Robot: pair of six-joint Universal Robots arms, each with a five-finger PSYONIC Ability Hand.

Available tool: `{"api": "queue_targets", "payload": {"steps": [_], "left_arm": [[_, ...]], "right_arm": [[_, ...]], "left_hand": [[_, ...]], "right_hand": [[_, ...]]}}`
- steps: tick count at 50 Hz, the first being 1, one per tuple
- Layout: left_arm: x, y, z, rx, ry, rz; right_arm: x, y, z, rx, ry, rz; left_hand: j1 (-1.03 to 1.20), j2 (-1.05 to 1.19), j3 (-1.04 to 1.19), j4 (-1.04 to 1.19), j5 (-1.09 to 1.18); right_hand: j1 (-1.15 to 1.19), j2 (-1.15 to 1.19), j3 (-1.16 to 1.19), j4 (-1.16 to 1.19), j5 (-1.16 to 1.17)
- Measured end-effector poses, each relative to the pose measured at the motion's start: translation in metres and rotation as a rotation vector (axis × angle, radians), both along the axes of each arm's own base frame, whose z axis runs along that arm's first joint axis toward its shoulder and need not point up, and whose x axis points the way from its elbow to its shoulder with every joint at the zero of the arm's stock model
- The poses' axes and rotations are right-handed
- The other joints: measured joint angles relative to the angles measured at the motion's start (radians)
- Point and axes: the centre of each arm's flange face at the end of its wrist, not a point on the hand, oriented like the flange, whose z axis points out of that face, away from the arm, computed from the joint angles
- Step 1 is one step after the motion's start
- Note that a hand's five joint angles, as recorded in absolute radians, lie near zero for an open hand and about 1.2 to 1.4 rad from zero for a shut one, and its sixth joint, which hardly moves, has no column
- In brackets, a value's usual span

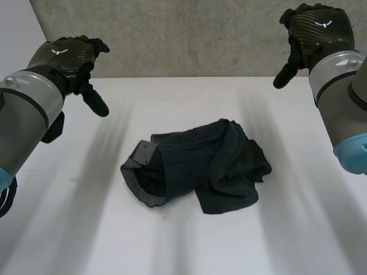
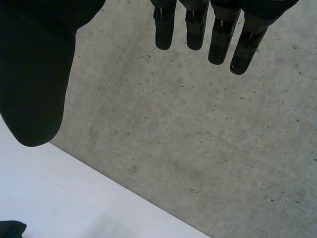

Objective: Fold the shorts.

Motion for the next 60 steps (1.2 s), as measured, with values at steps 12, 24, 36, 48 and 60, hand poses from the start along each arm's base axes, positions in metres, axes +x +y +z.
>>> {"api": "queue_targets", "payload": {"steps": [12, 24, 36, 48, 60], "left_arm": [[-0.002, -0.002, -0.009, 0.024, -0.028, -0.007], [-0.017, -0.013, -0.095, 0.280, -0.288, -0.067], [-0.034, -0.023, -0.166, 0.487, -0.236, -0.100], [0.003, -0.083, -0.138, 0.345, -0.048, 0.106], [0.047, -0.102, 0.020, -0.283, 0.072, 0.360]], "right_arm": [[0.003, 0.001, -0.003, 0.008, 0.039, 0.029], [0.006, 0.023, -0.061, 0.168, 0.183, 0.175], [-0.010, 0.031, -0.122, 0.225, 0.262, 0.170], [-0.014, 0.032, -0.135, 0.183, 0.337, 0.156], [-0.010, 0.036, -0.137, 0.189, 0.340, 0.172]], "left_hand": [[0.000, 0.000, 0.000, 0.000, 0.000], [0.043, 0.043, 0.033, 0.045, 0.029], [0.487, 0.432, 0.422, 0.435, 0.415], [0.891, 0.988, 0.973, 0.990, 0.955], [0.909, 0.989, 0.974, 0.992, 0.963]], "right_hand": [[0.000, 0.000, 0.000, 0.000, 0.000], [0.000, 0.000, 0.000, 0.000, 0.000], [0.000, 0.000, 0.000, 0.000, 0.000], [0.000, 0.000, 0.000, 0.000, 0.000], [0.000, 0.000, 0.000, 0.000, 0.000]]}}
